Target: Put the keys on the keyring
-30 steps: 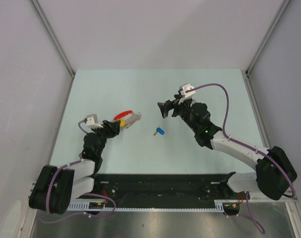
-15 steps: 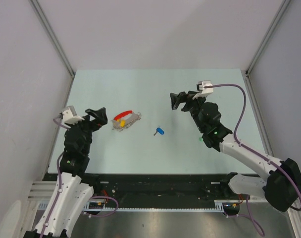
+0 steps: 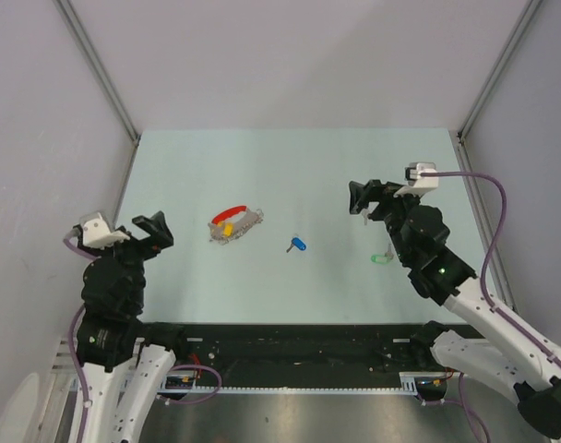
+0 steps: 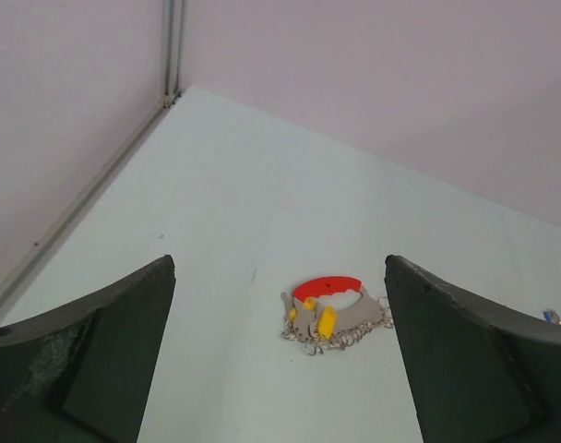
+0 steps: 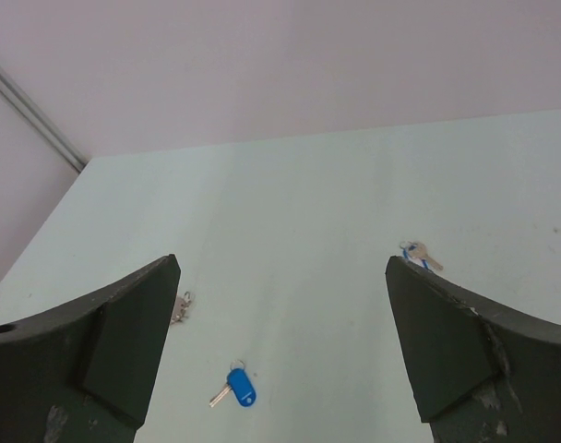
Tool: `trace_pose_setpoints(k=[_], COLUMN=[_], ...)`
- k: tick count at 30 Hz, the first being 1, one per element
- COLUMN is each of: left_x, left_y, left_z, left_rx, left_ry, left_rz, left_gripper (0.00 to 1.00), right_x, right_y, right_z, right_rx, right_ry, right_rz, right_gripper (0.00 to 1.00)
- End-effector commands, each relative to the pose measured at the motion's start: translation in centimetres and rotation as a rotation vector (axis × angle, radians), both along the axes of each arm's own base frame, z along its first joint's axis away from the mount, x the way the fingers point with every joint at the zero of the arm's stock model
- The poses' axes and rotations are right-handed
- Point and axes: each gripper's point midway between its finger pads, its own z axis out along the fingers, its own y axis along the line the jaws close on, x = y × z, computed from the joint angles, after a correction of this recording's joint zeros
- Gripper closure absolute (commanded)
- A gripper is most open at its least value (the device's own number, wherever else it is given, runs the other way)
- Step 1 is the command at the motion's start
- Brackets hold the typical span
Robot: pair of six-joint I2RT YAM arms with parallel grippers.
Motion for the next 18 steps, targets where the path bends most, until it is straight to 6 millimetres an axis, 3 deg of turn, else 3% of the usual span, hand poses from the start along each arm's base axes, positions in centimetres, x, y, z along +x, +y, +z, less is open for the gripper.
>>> trace_pose_setpoints(k=[1,10,18], left_x=[-2.1,-3.2,-3.1], left_y=[2.2,2.5,3.6], left_z=[0.5,-0.1,-1.7], left_rx=[0.101,0.08,0.089], left_ry=[-0.027,-0.148,-0.083], left_rz=[0.084,0.094,0.16], left_gripper=[0.0,0.0,0.0], right_x=[-2.2,-6.1,-7.2], right_y=[-2.9,-6.4,-7.0], right_z=[-0.8,-1.1,-3.2], right_rx=[-0.077,-0.145,-0.21], right_ry=[0.046,0.064,0.129], right_rz=[-0.05,-0.064,-0.042], right_gripper=[0.0,0.0,0.0])
